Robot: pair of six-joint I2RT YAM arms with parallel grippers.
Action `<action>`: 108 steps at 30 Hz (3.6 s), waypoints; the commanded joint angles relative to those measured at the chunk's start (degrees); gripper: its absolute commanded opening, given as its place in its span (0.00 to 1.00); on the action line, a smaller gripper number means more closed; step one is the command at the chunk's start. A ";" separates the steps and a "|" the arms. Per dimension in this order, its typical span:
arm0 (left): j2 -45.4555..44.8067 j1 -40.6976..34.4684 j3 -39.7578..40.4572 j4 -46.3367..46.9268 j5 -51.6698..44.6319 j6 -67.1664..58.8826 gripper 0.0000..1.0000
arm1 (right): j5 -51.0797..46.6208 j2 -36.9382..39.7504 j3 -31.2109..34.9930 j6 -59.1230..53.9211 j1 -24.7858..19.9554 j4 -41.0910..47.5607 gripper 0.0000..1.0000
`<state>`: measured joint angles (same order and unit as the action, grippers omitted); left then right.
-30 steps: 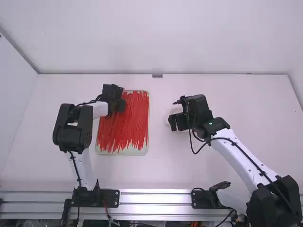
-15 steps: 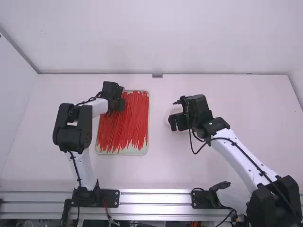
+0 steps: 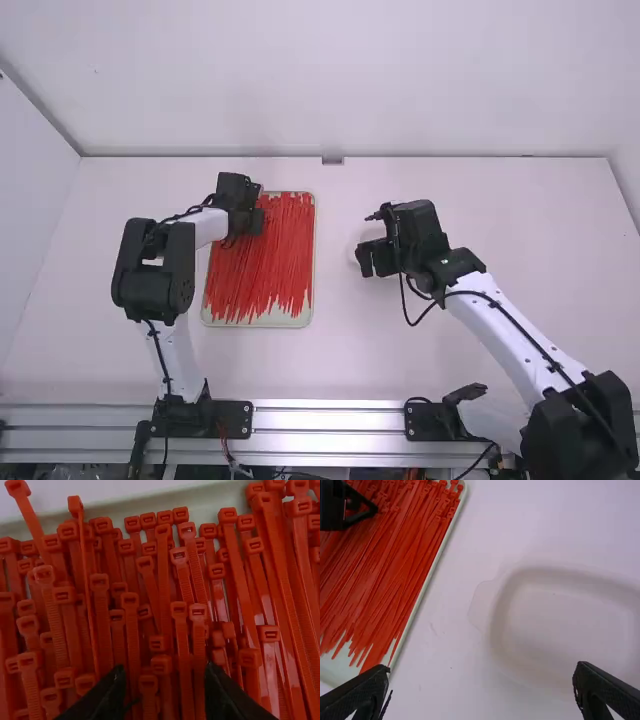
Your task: Fasten the cable tie
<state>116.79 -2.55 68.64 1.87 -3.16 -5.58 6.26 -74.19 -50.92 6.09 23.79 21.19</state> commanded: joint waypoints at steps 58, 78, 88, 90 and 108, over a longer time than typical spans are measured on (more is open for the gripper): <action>-3.87 0.13 -1.81 -2.23 4.11 4.09 0.23 | -0.04 -0.37 -0.11 0.13 0.33 -0.83 0.98; -3.74 0.33 -5.33 -6.84 1.27 3.23 0.18 | -0.07 -0.37 -0.11 0.11 0.22 -0.33 0.98; -3.32 0.35 -5.33 -6.56 1.25 3.23 0.11 | -0.04 -0.37 -0.11 0.13 0.26 -0.13 0.98; -3.32 0.31 -5.33 -6.40 1.27 3.23 0.12 | -0.02 -0.37 -0.11 0.11 0.26 -0.13 0.98; -3.32 0.31 -5.33 -6.32 0.66 3.21 0.13 | -0.07 -0.37 -0.11 0.13 0.28 0.13 0.98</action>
<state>114.85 -2.24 63.68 -4.75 -1.85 -1.54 6.26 -74.19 -50.94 6.00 23.79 21.15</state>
